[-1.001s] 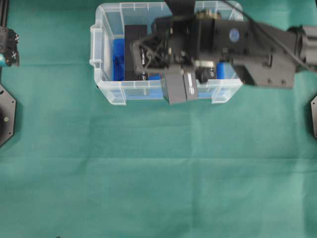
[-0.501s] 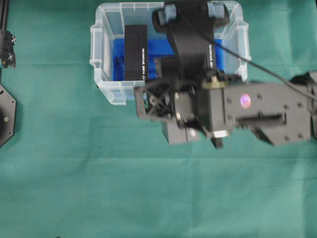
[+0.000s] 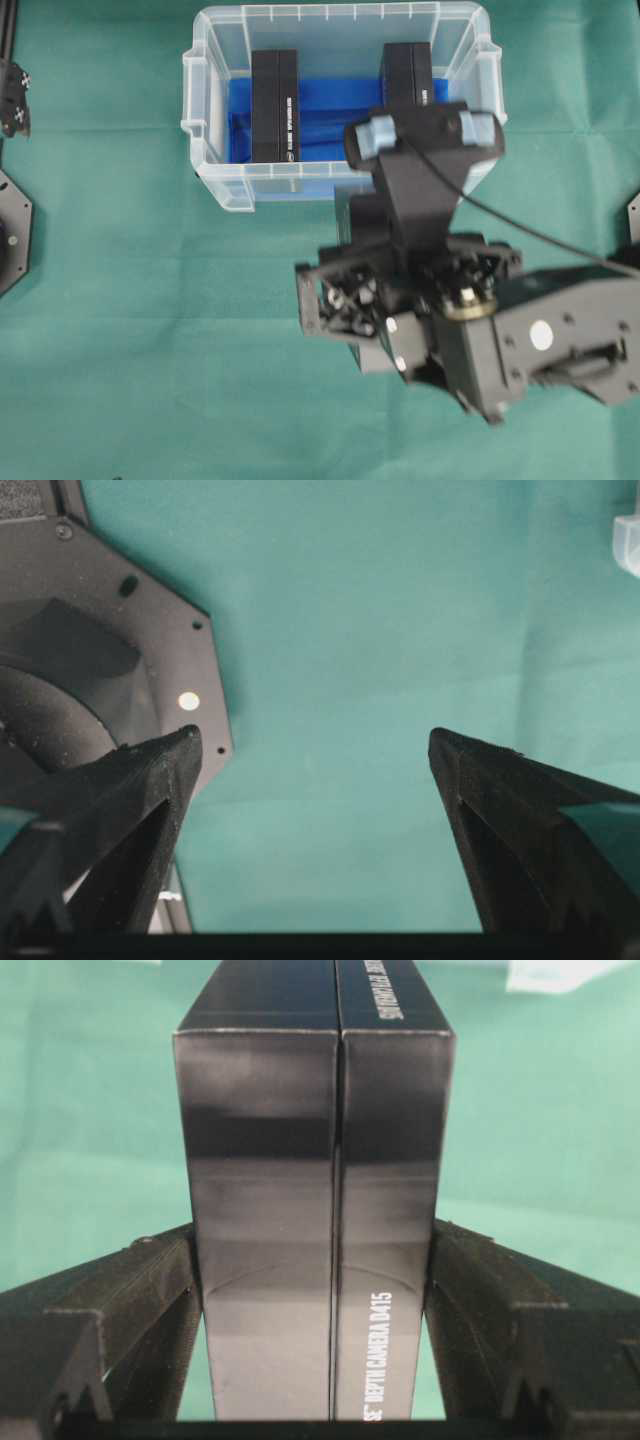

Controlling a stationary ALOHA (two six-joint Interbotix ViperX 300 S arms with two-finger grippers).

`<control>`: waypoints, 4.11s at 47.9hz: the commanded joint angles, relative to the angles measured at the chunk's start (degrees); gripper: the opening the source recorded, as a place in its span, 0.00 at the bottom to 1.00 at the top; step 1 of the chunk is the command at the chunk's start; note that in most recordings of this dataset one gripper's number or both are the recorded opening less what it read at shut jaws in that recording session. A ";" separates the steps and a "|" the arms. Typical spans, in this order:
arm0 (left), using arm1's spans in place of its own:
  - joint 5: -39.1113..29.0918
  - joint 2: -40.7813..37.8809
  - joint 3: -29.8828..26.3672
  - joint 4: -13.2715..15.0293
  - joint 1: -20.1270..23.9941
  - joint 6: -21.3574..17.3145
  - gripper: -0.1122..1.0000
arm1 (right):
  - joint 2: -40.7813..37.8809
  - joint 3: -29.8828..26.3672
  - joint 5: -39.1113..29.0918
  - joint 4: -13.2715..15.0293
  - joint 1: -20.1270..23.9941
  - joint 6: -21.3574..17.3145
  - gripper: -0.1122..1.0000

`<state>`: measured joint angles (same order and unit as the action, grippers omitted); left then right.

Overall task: Take out the box from the case.
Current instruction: 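Carry the held box toward the front of the table and lower it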

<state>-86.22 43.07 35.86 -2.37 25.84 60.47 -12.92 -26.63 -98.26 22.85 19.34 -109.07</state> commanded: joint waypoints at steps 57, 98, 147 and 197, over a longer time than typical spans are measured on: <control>0.09 -0.09 -0.44 -0.18 0.00 -0.09 0.99 | -2.02 5.36 6.86 -2.55 1.32 -4.92 0.71; 0.09 -0.62 -0.53 -0.26 0.00 0.09 0.99 | -1.93 28.48 31.38 -5.62 -0.97 -11.51 0.71; 0.44 -0.70 -0.53 -0.26 0.00 1.14 0.99 | -2.02 29.79 35.68 -4.83 -2.02 -9.84 0.71; 0.53 -0.70 -0.53 -0.18 0.00 1.23 0.99 | 0.88 21.01 24.79 -1.76 -2.02 -7.29 0.94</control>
<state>-85.87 42.54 35.95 -2.37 25.75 61.61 -15.47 -3.43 -71.81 20.39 17.31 -116.98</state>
